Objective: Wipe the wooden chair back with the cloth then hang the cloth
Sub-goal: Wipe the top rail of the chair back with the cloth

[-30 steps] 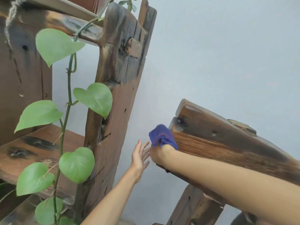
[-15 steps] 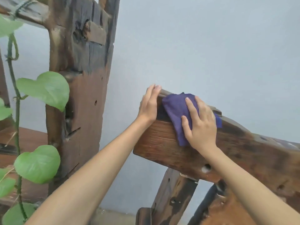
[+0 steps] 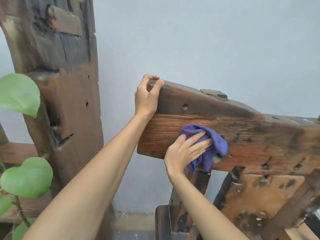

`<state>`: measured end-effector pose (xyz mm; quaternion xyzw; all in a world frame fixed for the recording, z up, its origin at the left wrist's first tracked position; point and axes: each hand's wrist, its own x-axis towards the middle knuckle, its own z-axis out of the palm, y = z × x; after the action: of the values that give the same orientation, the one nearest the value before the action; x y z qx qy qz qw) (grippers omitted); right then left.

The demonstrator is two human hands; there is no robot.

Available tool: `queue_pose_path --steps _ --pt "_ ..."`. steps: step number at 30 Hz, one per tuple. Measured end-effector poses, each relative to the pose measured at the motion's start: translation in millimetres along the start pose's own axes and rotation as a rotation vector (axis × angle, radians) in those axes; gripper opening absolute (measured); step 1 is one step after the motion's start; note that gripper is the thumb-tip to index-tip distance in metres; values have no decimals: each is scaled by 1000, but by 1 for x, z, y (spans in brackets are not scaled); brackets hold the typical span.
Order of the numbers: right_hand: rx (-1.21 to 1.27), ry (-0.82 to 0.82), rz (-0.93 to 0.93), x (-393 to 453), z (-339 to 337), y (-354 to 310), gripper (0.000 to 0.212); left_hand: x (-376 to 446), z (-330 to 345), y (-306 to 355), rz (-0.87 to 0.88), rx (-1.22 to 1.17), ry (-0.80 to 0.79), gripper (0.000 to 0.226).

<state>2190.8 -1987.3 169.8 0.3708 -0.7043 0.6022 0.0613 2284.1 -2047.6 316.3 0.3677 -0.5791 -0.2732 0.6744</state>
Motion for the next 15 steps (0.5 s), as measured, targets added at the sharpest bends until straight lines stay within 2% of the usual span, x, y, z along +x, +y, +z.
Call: queue_pose_path --steps 2,6,8,11,15 --pt "-16 -10 -99 -19 11 -22 66 0 1 -1 18 17 16 18" --pt "-172 -208 -739 -42 11 -11 62 -1 -2 -3 62 40 13 21" --pt "-188 -267 -920 -16 1 4 57 0 -4 -5 71 50 7 23" --pt "-283 -327 -1012 41 -31 21 51 0 -3 -4 72 46 11 22" --pt "-264 -179 -909 109 -76 45 50 0 -5 -8 71 31 -21 27"
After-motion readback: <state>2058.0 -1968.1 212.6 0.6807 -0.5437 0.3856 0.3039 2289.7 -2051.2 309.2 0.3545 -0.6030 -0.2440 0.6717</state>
